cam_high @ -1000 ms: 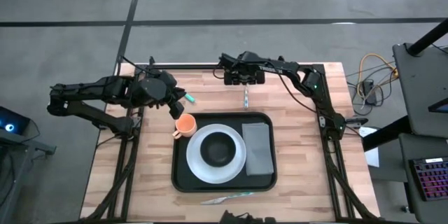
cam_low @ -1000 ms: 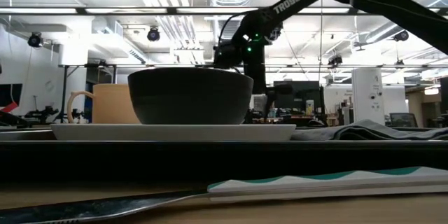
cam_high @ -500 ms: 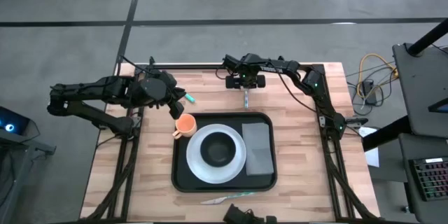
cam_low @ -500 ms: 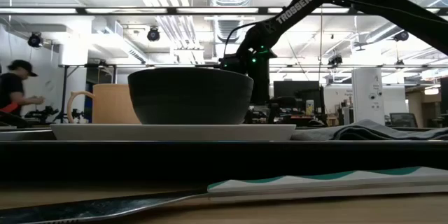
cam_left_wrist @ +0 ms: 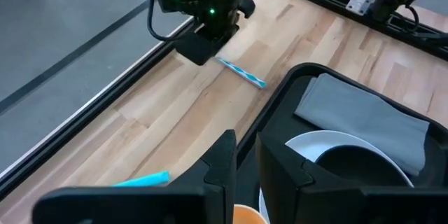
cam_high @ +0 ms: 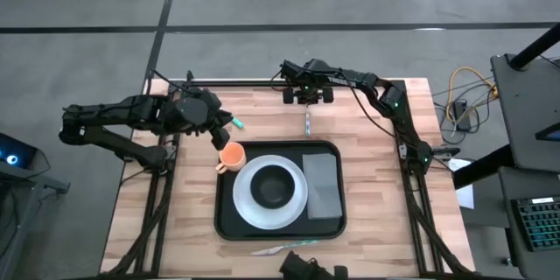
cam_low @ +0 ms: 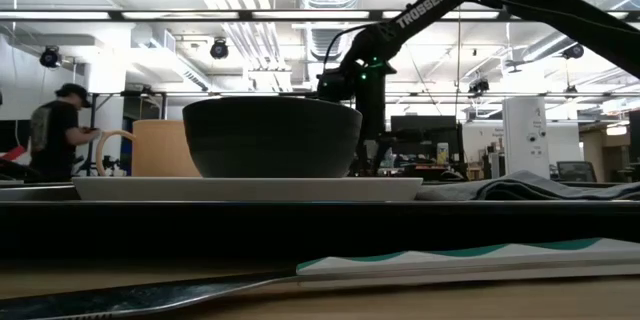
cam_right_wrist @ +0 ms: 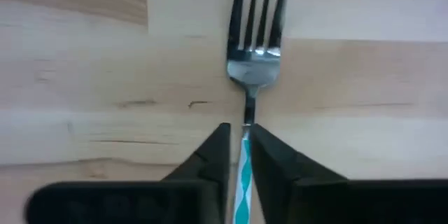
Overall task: Set up tray
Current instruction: Put the fork on top of the napkin on the shelf, then put the dinner knife on top of the napkin on the shelf
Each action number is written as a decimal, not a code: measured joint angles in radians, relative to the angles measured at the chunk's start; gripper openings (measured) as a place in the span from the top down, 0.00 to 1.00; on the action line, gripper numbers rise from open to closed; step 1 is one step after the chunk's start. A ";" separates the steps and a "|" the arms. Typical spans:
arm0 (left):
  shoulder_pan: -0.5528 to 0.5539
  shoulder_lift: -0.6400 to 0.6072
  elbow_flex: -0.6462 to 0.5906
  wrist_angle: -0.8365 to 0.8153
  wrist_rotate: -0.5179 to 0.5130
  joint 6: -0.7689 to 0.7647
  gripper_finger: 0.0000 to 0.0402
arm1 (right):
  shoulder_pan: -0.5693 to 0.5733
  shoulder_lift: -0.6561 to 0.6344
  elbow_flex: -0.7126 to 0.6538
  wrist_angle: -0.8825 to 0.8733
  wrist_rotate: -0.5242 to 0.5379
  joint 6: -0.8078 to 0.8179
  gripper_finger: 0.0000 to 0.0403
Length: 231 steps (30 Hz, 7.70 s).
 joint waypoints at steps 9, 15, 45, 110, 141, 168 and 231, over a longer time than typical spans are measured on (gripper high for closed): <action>0.000 0.000 0.000 0.000 0.051 0.000 0.91 | -0.002 0.000 0.016 -0.067 0.007 -0.041 0.93; 0.000 0.000 0.000 0.000 0.051 0.000 0.91 | 0.000 0.000 0.015 -0.047 -0.003 -0.054 0.83; 0.000 0.000 0.000 0.000 0.052 0.000 0.91 | -0.030 0.014 -0.010 -0.043 -0.132 -0.050 0.73; 0.000 0.002 0.002 0.024 0.049 0.062 0.91 | 0.662 -0.516 -0.275 -0.170 -0.007 0.540 0.97; 0.000 0.001 0.004 0.045 0.073 0.101 0.91 | 0.755 -0.269 -0.458 0.130 -0.177 0.596 0.97; 0.000 0.001 0.002 0.045 0.103 0.102 0.91 | 0.746 -0.274 -0.453 0.109 -0.254 0.598 0.72; 0.000 0.017 -0.004 -0.011 0.206 0.123 0.91 | 1.043 0.155 0.266 0.101 -0.350 -0.726 0.69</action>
